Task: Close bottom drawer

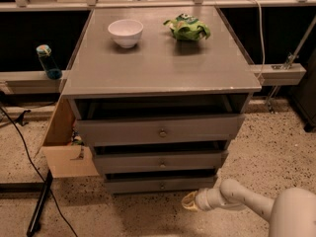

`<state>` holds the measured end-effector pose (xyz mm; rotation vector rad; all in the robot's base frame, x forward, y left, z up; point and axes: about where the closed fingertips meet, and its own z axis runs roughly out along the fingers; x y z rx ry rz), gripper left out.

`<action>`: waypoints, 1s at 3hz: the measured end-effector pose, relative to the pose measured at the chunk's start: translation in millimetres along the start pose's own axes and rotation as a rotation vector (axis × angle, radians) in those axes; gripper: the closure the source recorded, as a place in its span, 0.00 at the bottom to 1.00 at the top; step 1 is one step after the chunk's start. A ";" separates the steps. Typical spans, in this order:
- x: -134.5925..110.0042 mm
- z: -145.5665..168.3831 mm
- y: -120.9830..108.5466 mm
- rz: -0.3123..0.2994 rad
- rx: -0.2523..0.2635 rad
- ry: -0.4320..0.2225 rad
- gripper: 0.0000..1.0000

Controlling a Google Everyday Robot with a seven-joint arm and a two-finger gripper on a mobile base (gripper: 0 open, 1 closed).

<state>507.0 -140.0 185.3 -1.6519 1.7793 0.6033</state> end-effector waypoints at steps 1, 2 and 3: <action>0.0 0.0 0.0 0.000 0.000 0.000 0.19; -0.1 0.3 0.2 0.000 0.000 0.000 0.00; -0.1 0.3 0.2 0.000 0.000 0.000 0.00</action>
Offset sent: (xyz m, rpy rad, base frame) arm 0.0000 0.0000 0.0000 0.0000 0.0000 0.0000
